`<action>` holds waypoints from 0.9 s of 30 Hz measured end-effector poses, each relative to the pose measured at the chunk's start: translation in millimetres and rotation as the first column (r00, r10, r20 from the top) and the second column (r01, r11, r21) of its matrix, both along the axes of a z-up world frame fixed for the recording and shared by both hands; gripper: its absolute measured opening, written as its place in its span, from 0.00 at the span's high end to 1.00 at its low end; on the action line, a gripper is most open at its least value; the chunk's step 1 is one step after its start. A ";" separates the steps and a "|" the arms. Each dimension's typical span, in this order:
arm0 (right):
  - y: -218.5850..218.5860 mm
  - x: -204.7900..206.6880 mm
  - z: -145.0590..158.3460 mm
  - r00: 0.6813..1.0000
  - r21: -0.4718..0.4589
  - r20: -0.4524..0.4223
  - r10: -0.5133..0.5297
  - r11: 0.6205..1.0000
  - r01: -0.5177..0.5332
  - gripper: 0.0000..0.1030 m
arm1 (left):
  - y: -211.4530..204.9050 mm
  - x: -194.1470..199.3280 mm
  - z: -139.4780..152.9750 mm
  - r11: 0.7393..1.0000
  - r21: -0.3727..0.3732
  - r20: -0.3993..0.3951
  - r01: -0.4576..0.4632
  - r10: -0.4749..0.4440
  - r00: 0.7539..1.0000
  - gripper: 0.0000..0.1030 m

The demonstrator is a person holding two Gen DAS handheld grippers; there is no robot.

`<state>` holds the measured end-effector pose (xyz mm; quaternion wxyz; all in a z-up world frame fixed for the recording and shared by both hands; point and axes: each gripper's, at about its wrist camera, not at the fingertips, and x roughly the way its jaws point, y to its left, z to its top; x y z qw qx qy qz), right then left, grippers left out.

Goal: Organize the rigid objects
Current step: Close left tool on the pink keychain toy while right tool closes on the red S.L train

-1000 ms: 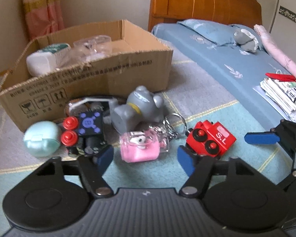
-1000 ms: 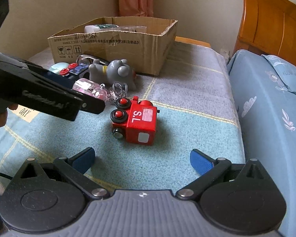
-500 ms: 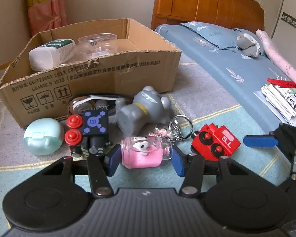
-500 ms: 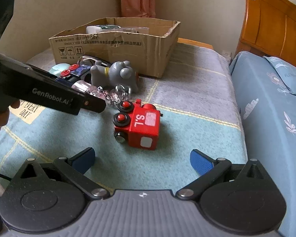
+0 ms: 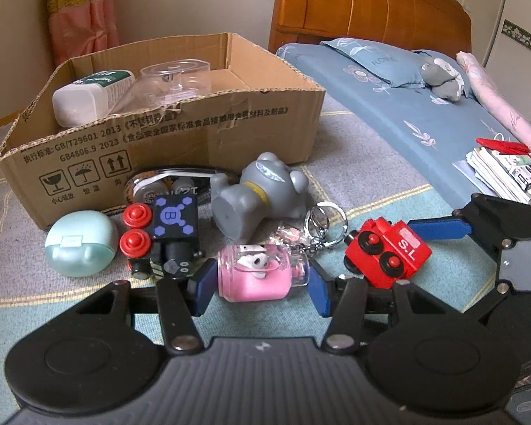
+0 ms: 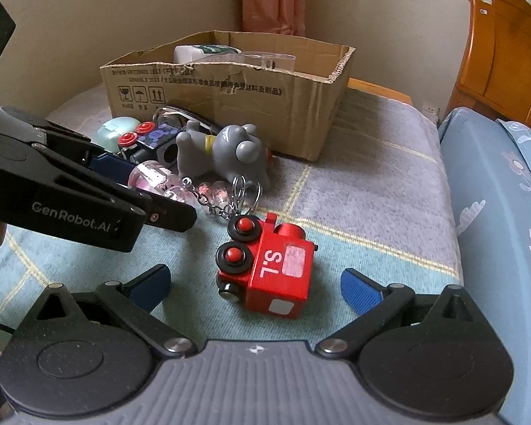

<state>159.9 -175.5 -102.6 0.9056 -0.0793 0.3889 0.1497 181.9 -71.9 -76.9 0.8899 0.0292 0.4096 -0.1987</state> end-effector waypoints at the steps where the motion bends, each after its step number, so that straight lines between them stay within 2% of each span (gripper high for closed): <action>1: 0.4 -0.3 0.7 1.000 -0.001 0.001 0.007 1.000 -0.007 0.04 | -0.1 -0.1 0.0 1.000 0.000 0.001 0.000 0.000 1.000 0.49; 6: 3.0 0.4 5.7 1.000 -0.002 0.008 0.017 1.000 -0.017 0.22 | -2.7 0.2 0.5 1.000 0.010 0.000 0.005 -0.005 1.000 0.49; 10: 3.2 1.8 9.1 1.000 -0.003 0.008 0.002 1.000 -0.002 0.41 | -3.0 0.5 0.5 1.000 0.013 -0.001 0.007 -0.007 1.000 0.49; 18: 6.4 4.1 9.1 1.000 -0.011 0.011 -0.012 1.000 0.012 0.43 | -6.6 -1.0 0.8 1.000 0.018 -0.003 0.025 -0.025 1.000 0.49; 19: 6.2 3.5 9.8 1.000 -0.014 0.011 -0.016 1.000 0.016 0.47 | -6.0 -1.1 0.9 1.000 0.019 -0.004 0.021 -0.021 1.000 0.49; 27: -7.6 -12.5 10.5 0.999 0.003 -0.001 -0.044 0.999 0.044 0.47 | 8.1 -2.5 2.0 0.999 0.036 -0.008 -0.011 0.011 1.000 0.49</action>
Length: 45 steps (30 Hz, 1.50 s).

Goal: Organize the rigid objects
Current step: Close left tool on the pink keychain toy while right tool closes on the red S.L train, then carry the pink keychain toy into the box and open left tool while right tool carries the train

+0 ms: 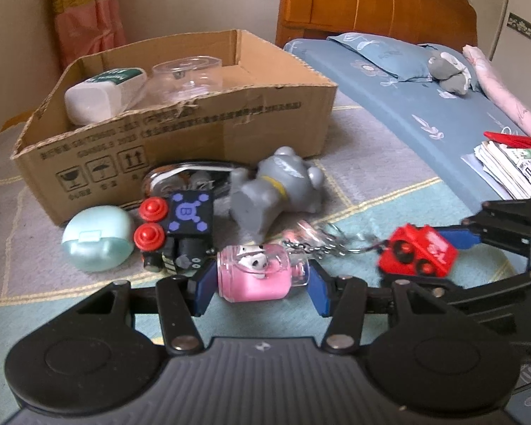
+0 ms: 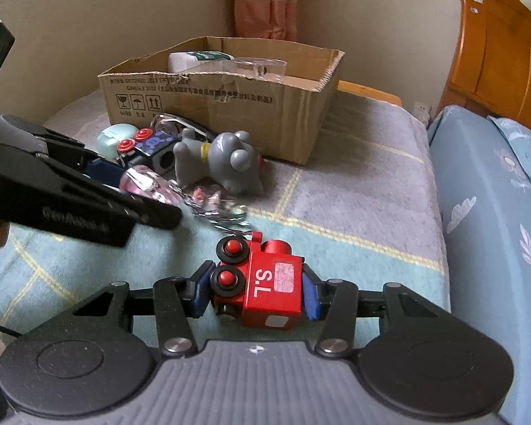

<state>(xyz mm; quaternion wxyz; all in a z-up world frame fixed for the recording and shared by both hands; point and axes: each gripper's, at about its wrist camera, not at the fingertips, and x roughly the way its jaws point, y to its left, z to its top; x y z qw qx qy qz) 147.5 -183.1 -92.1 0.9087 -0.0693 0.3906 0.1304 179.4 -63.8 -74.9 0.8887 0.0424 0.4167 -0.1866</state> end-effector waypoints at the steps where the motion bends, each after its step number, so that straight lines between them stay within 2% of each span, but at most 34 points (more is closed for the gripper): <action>1: -1.4 -2.6 0.3 1.000 0.001 -0.002 -0.001 1.000 0.001 0.47 | 1.1 -0.9 0.3 1.000 0.000 -0.004 0.003 -0.003 1.000 0.49; 7: -0.3 -16.9 1.8 1.000 -0.015 -0.009 0.008 1.000 -0.008 0.47 | 3.1 -11.2 6.2 0.999 0.010 -0.004 0.039 -0.039 0.999 0.50; 12: -0.8 -27.1 2.6 0.999 0.006 -0.025 0.032 0.999 -0.032 0.47 | 8.4 -14.5 4.4 0.999 -0.013 -0.031 0.046 -0.046 0.998 0.50; 22: 7.8 -58.5 4.7 0.997 0.009 -0.035 0.071 0.997 -0.071 0.47 | 5.1 -31.3 1.9 0.998 0.006 -0.007 0.058 -0.058 0.998 0.49; 25: 3.1 -64.3 5.1 0.998 0.006 -0.039 0.051 0.999 -0.051 0.47 | 13.8 -31.3 1.6 0.997 0.068 0.029 -0.031 0.030 0.999 0.50; 27: -2.2 -68.3 5.6 0.998 0.011 -0.041 0.045 0.999 -0.045 0.47 | 26.9 -31.5 3.1 0.999 0.013 0.001 -0.033 0.033 0.999 0.50; 30: -3.8 -67.8 6.2 0.998 0.016 -0.048 0.035 0.999 -0.034 0.47 | 29.7 -38.0 4.0 0.998 0.048 0.014 -0.027 0.027 1.000 0.50; 33: -1.4 -65.2 7.4 0.998 0.009 -0.053 0.035 0.999 -0.034 0.47 | 36.0 -39.4 6.7 1.000 0.016 0.005 -0.026 0.026 1.000 0.50; 39: -2.4 -54.9 20.0 0.996 0.033 -0.067 0.053 0.998 -0.051 0.47 | 36.5 -45.0 24.2 0.997 0.066 0.044 0.050 -0.053 0.998 0.50; 45: -3.2 -39.7 52.9 0.996 0.058 -0.032 0.079 0.995 -0.077 0.47 | 34.2 -43.7 56.8 0.983 0.118 0.076 0.143 -0.153 0.985 0.50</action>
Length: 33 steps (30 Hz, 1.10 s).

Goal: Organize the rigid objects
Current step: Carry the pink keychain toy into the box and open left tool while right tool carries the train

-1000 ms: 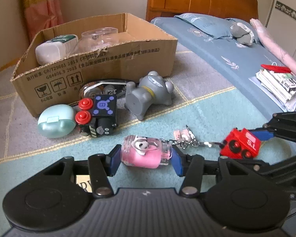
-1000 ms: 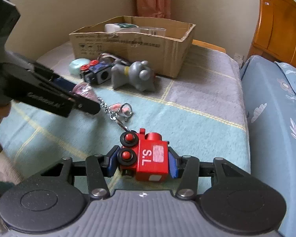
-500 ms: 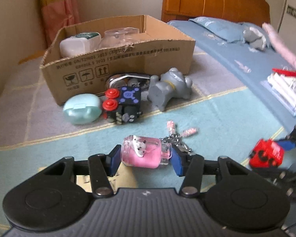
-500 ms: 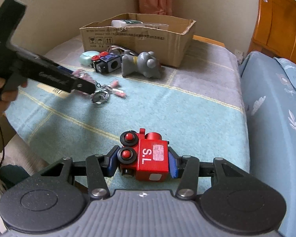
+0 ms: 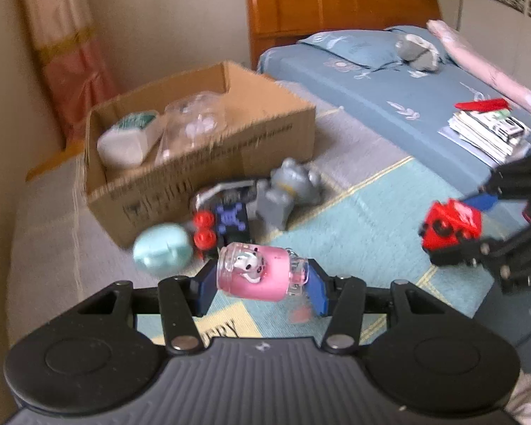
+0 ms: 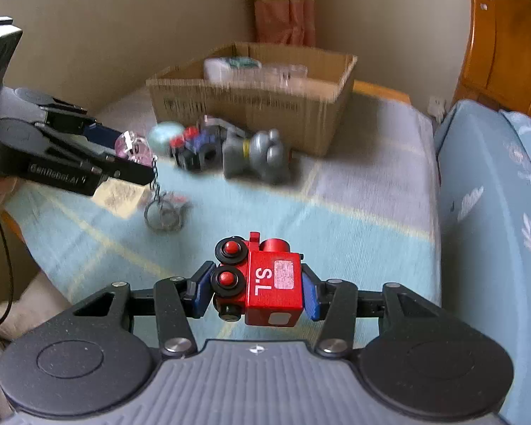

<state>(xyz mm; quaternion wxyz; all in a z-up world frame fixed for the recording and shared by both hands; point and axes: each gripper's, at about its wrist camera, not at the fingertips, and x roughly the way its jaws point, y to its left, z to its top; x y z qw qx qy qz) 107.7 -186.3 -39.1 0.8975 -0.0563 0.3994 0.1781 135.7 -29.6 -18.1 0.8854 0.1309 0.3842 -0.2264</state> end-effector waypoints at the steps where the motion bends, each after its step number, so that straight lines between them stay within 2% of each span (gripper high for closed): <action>1: 0.4 3.3 7.1 1.000 0.007 0.007 0.006 1.000 -0.006 0.47 | 0.1 1.9 6.0 1.000 0.007 0.003 0.013 -0.013 1.000 0.50; 9: 9.7 37.3 61.6 0.995 0.000 0.088 0.051 0.999 -0.052 0.47 | 3.7 23.1 51.6 0.998 0.028 0.055 0.050 -0.051 0.997 0.50; 15: 15.7 68.5 88.5 0.990 -0.008 0.130 0.051 0.999 -0.051 0.47 | 12.2 59.5 73.7 0.999 0.047 0.094 -0.006 0.002 0.996 0.50; 21: 21.0 89.4 95.2 0.989 -0.008 0.139 0.047 0.999 -0.046 0.47 | 23.9 104.2 71.5 0.995 0.060 0.098 -0.085 0.079 0.992 0.50; 25: 21.8 98.3 94.1 0.991 -0.008 0.127 0.035 0.999 -0.034 0.47 | 31.3 126.3 58.3 0.991 0.058 0.061 -0.120 0.117 0.991 0.49; 26: 22.5 100.0 94.9 0.991 -0.009 0.126 0.032 0.999 -0.031 0.47 | 32.4 129.5 54.7 0.990 0.057 0.049 -0.127 0.124 0.991 0.47; 28: 22.5 105.3 96.1 0.992 -0.006 0.123 0.030 1.000 -0.030 0.47 | 35.3 131.5 49.6 0.988 0.053 0.045 -0.142 0.140 0.989 0.27; 29: 23.5 107.2 97.0 0.992 -0.007 0.124 0.030 1.000 -0.029 0.47 | 36.1 130.1 48.6 0.988 0.060 0.053 -0.145 0.142 0.988 0.12; 31: 25.1 111.1 99.9 0.991 -0.011 0.129 0.029 1.000 -0.027 0.47 | 36.6 123.7 48.3 0.986 0.069 0.090 -0.150 0.144 0.985 0.10; 33: 26.5 116.8 102.1 0.991 -0.009 0.132 0.031 1.000 -0.030 0.47 | 38.1 117.4 49.8 0.987 0.059 0.089 -0.148 0.143 0.986 0.10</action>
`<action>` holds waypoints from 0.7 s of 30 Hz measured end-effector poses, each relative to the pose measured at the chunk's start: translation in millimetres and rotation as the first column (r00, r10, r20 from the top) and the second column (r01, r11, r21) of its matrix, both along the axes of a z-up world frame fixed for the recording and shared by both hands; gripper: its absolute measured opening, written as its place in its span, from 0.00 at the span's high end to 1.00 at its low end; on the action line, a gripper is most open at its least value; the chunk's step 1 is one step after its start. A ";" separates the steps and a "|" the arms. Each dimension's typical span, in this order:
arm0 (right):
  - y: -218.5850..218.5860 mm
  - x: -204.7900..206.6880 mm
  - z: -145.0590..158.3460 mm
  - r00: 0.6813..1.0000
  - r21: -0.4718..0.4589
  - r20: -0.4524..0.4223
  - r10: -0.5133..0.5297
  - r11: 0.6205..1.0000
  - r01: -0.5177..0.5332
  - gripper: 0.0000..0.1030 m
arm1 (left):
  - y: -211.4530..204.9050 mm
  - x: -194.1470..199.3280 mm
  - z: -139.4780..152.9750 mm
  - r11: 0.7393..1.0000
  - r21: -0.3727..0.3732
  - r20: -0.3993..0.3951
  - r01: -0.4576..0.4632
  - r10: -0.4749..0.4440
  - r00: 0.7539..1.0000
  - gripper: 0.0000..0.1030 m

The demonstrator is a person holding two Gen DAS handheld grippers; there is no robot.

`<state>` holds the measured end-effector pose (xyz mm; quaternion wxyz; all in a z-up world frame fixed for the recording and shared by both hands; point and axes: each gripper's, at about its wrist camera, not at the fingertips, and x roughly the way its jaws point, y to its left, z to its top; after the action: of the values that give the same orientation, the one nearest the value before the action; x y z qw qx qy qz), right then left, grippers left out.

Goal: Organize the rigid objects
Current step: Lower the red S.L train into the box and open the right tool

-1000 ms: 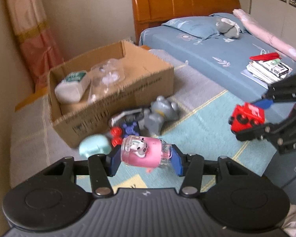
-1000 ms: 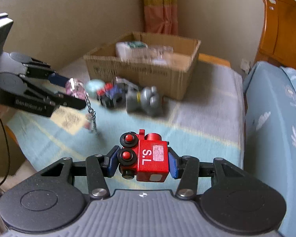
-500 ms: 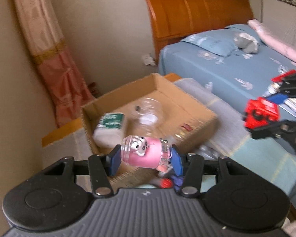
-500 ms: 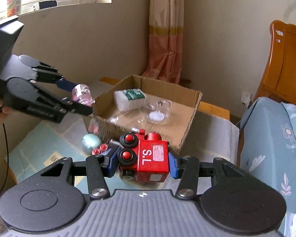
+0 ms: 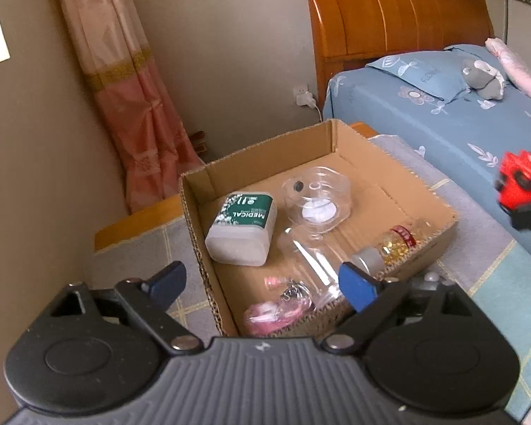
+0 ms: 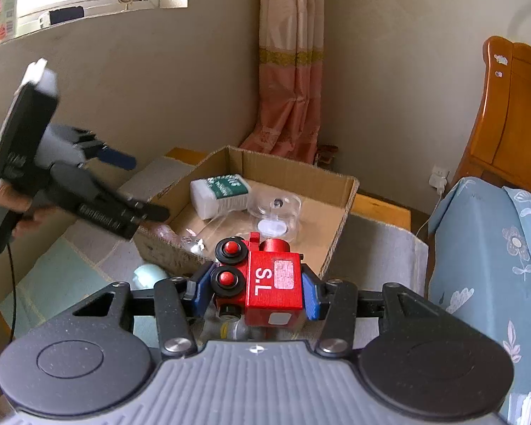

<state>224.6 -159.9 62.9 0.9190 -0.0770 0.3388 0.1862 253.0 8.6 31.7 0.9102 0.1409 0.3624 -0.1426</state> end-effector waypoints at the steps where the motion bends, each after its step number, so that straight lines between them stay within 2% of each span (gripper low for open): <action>1: 1.0 3.7 1.4 1.000 -0.001 0.003 0.000 1.000 0.000 0.47 | -0.2 -2.2 1.1 1.000 -0.009 0.000 0.001 -0.001 1.000 0.09; 9: 7.6 44.6 3.2 1.000 0.022 -0.011 -0.003 1.000 0.004 0.47 | -0.1 -27.4 -6.6 1.000 -0.009 -0.028 0.023 -0.023 0.999 0.07; 18: 15.8 93.1 -22.8 0.995 0.012 -0.092 -0.037 0.999 0.039 0.47 | 6.5 -39.3 -12.7 0.998 -0.023 -0.046 0.051 -0.052 0.998 0.07; 19: 15.5 96.7 -25.5 0.994 0.014 -0.093 -0.048 0.999 0.049 0.42 | 7.5 -39.1 -13.0 0.998 -0.029 -0.043 0.050 -0.051 0.998 0.07; 20: 15.2 99.7 -27.5 0.994 0.014 -0.097 -0.057 0.998 0.059 0.24 | 8.3 -39.5 -13.5 0.998 -0.034 -0.042 0.047 -0.048 0.998 0.07; 21: 14.7 100.7 -28.8 0.992 0.010 -0.095 -0.078 0.997 0.079 0.14 | 8.9 -39.7 -14.0 0.998 -0.039 -0.042 0.047 -0.048 0.998 0.07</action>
<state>325.3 -145.1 34.1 0.9091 -0.0483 0.3833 0.1559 213.4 17.5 17.7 0.9012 0.1290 0.3754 -0.1740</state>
